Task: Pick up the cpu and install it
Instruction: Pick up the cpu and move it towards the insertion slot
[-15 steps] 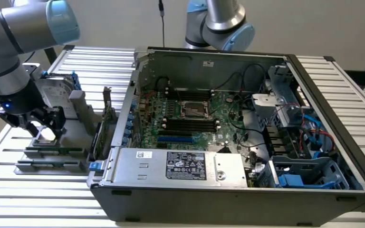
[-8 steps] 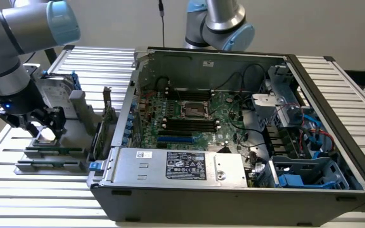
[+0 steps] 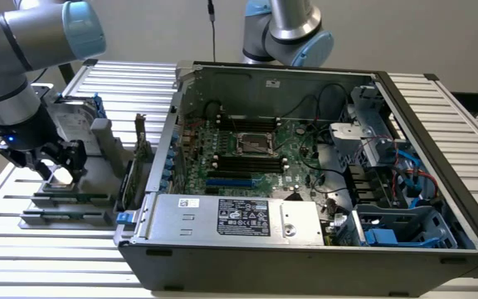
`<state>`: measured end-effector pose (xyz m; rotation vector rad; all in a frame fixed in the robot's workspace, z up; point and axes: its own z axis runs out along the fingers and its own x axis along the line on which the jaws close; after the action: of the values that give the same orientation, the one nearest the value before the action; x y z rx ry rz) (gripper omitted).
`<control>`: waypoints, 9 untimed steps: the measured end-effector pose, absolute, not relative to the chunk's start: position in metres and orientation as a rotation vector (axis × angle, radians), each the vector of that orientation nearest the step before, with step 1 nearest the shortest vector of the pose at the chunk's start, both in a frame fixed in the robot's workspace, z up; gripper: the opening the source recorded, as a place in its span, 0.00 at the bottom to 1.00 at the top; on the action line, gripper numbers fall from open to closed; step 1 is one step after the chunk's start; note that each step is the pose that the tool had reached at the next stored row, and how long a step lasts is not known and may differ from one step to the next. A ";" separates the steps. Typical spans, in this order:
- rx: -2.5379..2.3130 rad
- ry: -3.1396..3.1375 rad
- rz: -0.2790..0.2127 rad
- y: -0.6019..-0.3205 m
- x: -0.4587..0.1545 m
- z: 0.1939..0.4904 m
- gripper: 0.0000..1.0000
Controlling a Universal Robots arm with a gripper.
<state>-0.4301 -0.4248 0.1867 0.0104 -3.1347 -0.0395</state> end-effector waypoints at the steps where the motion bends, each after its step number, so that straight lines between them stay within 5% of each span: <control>1: 0.010 -3.135 -0.038 -0.425 -0.430 0.187 0.65; 9: 0.010 -3.136 -0.030 -0.423 -0.430 0.187 0.65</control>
<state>-0.4301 -0.4231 0.1865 0.0104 -3.1357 -0.0301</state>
